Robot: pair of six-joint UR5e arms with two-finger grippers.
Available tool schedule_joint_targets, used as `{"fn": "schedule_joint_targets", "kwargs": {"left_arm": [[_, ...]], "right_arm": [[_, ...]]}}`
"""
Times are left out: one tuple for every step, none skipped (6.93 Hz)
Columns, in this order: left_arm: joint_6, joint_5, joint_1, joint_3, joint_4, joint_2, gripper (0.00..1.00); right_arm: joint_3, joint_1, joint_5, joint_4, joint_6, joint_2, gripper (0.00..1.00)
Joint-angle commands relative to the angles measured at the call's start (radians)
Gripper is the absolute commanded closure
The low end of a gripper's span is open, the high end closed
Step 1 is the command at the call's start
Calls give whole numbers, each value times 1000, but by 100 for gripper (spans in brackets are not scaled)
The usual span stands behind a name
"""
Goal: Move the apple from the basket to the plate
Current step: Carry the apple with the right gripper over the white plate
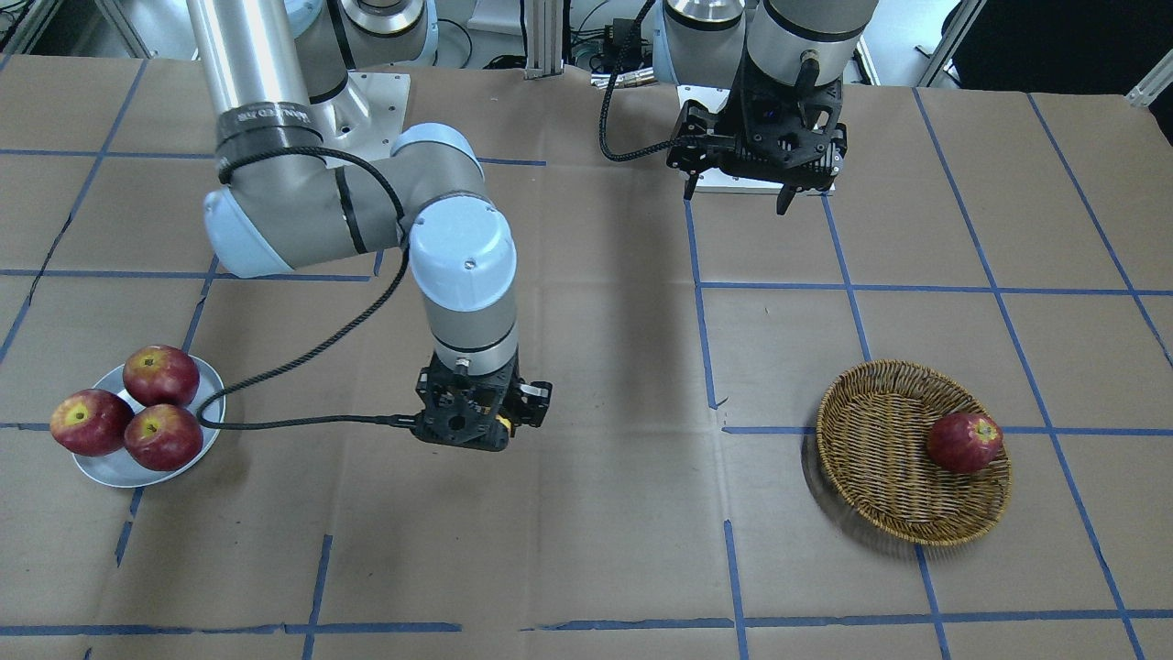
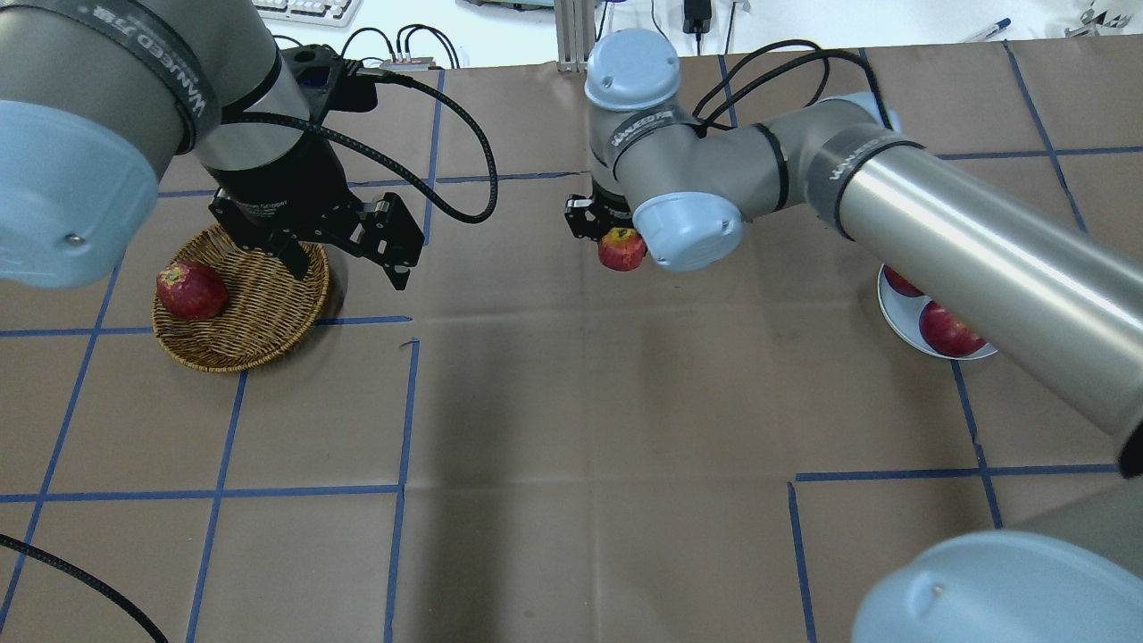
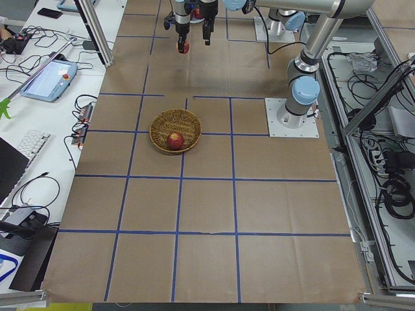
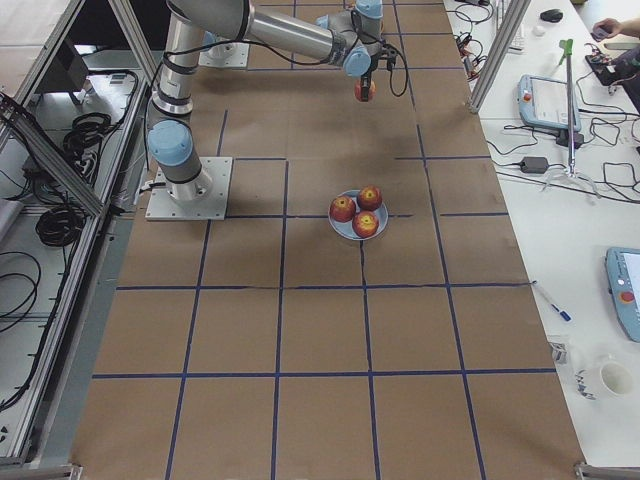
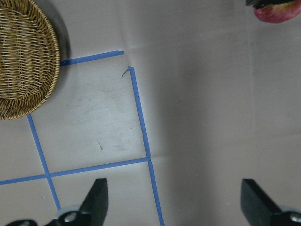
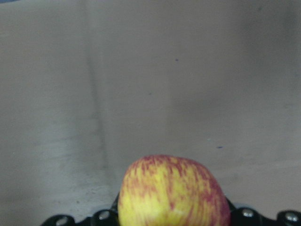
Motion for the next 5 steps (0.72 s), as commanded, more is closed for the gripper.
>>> {"fn": "schedule_joint_targets", "kwargs": {"left_arm": [[0,0,0,1,0,-2,1],[0,0,0,1,0,0,1],[0,-1,0,1,0,0,1],[0,-1,0,-1,0,0,1],[0,0,0,-1,0,0,1]], "right_arm": [[63,-187,-6,102,-228,-139,46],[133,-305,-7,88,-401,-190,46],[174,-421,-6,87,-544,-230,46],[192,-524,-4,87,-678,-242,46],[199,-616,-3,87,-794,-241,46]]}}
